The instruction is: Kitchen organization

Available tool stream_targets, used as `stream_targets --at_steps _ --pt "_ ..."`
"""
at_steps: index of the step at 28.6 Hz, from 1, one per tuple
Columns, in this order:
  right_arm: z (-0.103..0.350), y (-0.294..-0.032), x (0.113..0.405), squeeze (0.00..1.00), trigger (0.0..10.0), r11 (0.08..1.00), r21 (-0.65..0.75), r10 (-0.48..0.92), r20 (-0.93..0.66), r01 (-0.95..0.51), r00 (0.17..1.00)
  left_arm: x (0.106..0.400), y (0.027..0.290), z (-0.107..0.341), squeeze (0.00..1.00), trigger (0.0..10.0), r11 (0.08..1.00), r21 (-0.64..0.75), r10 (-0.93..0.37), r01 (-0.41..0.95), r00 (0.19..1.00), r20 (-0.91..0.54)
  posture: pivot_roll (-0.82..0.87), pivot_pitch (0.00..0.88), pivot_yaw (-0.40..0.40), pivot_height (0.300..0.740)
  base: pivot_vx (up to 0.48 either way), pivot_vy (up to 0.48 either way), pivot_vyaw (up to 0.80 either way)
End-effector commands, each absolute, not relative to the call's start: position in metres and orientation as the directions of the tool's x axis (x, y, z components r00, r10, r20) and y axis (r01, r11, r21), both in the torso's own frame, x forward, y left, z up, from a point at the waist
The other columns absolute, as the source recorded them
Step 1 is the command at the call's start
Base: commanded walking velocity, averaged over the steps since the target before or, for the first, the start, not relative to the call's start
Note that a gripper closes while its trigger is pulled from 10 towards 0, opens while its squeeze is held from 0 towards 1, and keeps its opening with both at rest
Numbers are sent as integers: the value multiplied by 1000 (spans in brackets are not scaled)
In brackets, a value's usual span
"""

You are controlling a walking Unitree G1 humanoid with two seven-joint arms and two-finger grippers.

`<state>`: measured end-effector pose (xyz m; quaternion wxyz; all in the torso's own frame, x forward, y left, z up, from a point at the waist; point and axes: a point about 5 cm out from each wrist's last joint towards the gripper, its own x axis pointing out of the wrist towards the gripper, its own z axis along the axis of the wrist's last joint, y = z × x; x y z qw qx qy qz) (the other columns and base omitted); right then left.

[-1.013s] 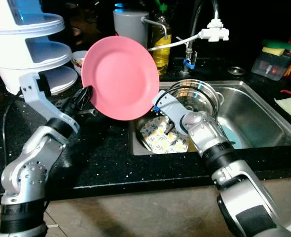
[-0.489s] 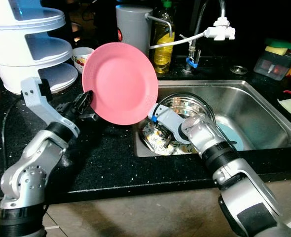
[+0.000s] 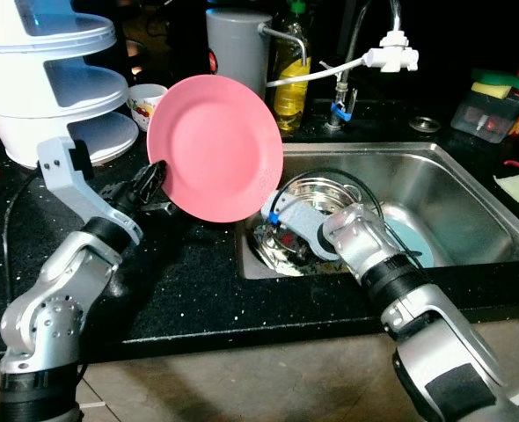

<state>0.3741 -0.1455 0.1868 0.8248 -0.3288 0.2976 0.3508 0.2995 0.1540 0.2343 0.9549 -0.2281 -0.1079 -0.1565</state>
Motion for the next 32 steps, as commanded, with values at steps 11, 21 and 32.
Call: stream_targets --at_steps 11,21,32 --pt "210 -186 352 0 10000 565 -244 536 -617 -788 576 300 152 239 0 10000 841 -380 -290 386 913 286 -3 0 -73 740 0 0 0" --pt "207 -184 337 0 10000 539 -243 579 -588 -806 565 303 150 240 0 10000 834 -374 -312 405 906 286 -3 0 -63 740 0 0 0" --pt "240 -183 352 0 10000 687 -217 608 -349 -693 713 301 145 235 0 10000 793 -370 -411 484 873 263 -9 0 -56 740 0 0 0"
